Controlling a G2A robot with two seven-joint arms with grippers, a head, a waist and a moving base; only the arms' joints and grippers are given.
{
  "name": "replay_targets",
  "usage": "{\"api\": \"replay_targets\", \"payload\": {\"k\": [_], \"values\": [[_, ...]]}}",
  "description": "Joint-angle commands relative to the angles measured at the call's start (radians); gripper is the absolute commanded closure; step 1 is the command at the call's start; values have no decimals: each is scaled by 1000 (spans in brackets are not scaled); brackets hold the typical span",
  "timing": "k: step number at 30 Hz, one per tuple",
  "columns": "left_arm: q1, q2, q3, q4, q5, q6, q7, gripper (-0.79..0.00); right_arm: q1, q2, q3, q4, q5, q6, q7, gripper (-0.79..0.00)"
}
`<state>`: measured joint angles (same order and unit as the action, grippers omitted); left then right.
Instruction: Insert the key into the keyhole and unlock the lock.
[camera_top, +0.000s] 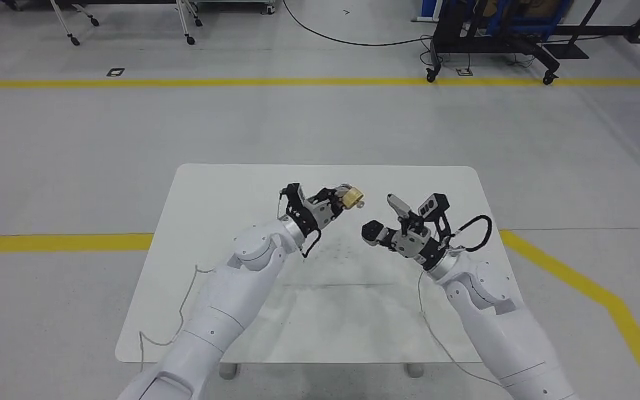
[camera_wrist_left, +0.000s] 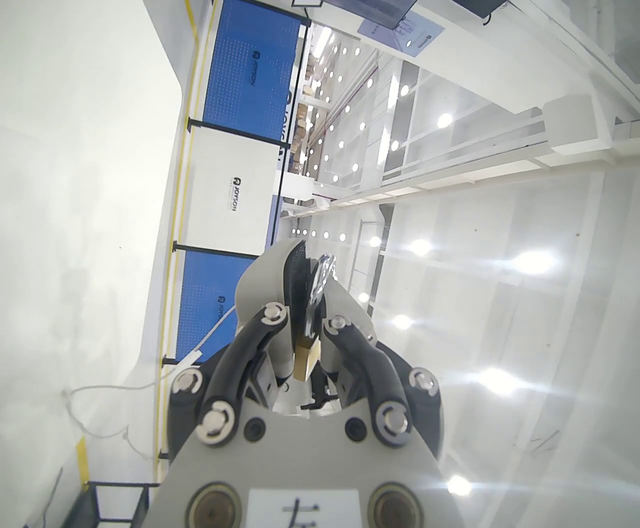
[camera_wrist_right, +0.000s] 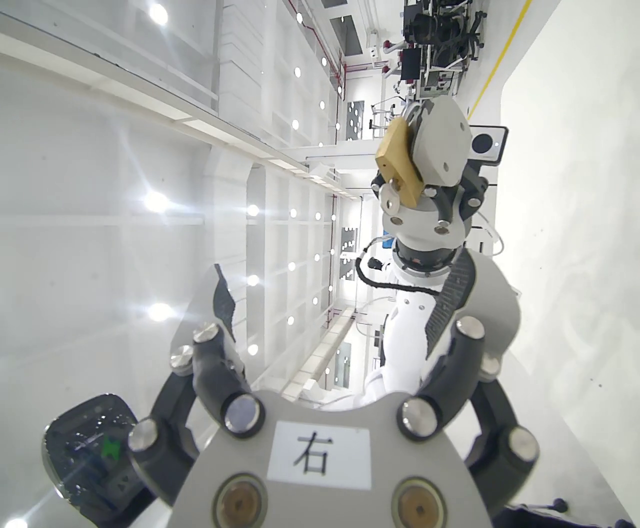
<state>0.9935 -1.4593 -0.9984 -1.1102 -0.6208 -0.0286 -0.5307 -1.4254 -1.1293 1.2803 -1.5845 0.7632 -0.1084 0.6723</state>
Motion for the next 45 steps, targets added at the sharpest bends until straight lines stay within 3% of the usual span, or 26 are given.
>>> {"api": "replay_targets", "payload": {"k": [1,6,16,34,40,42,43,44,45], "values": [[12,1,2,-19,26,-1,21,0,14,-2,-7,23,-12,17,-23,-351],[42,6,-4,-59,72,1,50,0,39,-9,-46,53,-73,48,-68,-376],[101,23,-31,-158,209,-10,122,0,51,-20,-74,69,-101,35,-99,-299],[108,21,-25,-167,261,-32,130,0,55,-28,-69,78,-95,53,-92,-145],[108,23,-32,-174,285,-37,127,0,57,-32,-71,83,-91,56,-89,-148],[112,24,-36,-179,291,-39,126,0,59,-33,-73,85,-90,57,-87,-120],[112,25,-37,-181,299,-42,121,0,60,-34,-74,87,-87,57,-88,-89],[113,26,-38,-181,306,-45,118,0,61,-35,-75,89,-84,58,-88,0],[113,26,-38,-181,310,-48,117,0,62,-36,-75,91,-80,57,-88,0]]}}
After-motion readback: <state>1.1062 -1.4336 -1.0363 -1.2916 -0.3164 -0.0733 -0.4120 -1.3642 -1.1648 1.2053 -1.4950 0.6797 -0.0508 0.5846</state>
